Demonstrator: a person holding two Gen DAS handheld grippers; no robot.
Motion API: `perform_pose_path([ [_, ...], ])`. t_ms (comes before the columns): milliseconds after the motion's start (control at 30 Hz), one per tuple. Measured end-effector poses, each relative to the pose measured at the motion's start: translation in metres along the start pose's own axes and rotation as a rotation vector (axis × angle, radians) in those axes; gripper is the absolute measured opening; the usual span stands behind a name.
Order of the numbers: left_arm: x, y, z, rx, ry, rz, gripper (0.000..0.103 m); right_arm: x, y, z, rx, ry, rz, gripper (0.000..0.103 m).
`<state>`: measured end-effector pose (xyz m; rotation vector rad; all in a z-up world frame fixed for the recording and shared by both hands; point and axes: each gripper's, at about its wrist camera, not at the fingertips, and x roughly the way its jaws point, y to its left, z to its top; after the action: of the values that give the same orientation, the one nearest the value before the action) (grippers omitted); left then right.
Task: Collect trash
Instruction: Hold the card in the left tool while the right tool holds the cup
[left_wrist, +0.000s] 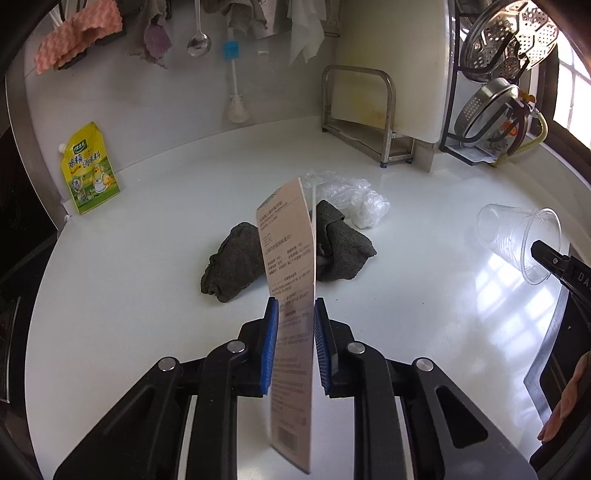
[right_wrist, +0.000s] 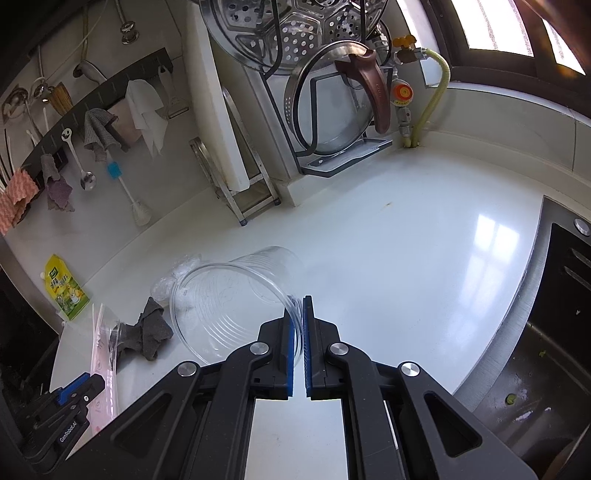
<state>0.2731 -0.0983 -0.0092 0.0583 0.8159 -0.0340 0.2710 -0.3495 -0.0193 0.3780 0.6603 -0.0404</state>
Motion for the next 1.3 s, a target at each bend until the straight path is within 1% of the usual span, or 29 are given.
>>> perform_pose_path([
  [67, 0.002, 0.005, -0.002, -0.009, 0.009, -0.011, 0.015, 0.001, 0.003, -0.002, -0.012, 0.006, -0.004, 0.004],
  [200, -0.002, 0.011, -0.007, 0.001, -0.003, -0.025, 0.012, 0.001, 0.007, -0.005, -0.024, 0.008, 0.002, 0.004],
  [333, -0.009, 0.014, -0.008, 0.016, -0.016, -0.042, 0.005, -0.001, 0.014, -0.007, -0.039, 0.008, 0.015, 0.004],
  [367, -0.011, 0.015, -0.009, 0.017, -0.017, -0.047, 0.004, -0.001, 0.015, -0.008, -0.042, 0.009, 0.022, 0.004],
  [533, -0.020, 0.024, -0.015, 0.010, -0.019, -0.072, 0.003, -0.010, 0.024, -0.014, -0.068, 0.007, 0.038, 0.004],
  [667, -0.033, 0.028, -0.020, 0.025, -0.045, -0.067, 0.003, -0.021, 0.030, -0.020, -0.091, 0.003, 0.047, 0.004],
  [833, -0.051, 0.029, -0.028, 0.032, -0.071, -0.082, 0.003, -0.034, 0.033, -0.029, -0.099, 0.003, 0.050, 0.004],
  [1033, -0.075, 0.021, -0.043, 0.068, -0.098, -0.097, 0.003, -0.063, 0.039, -0.046, -0.129, -0.001, 0.040, 0.004],
  [1300, -0.107, 0.012, -0.068, 0.108, -0.119, -0.128, 0.003, -0.112, 0.037, -0.082, -0.127, -0.012, 0.020, 0.004],
])
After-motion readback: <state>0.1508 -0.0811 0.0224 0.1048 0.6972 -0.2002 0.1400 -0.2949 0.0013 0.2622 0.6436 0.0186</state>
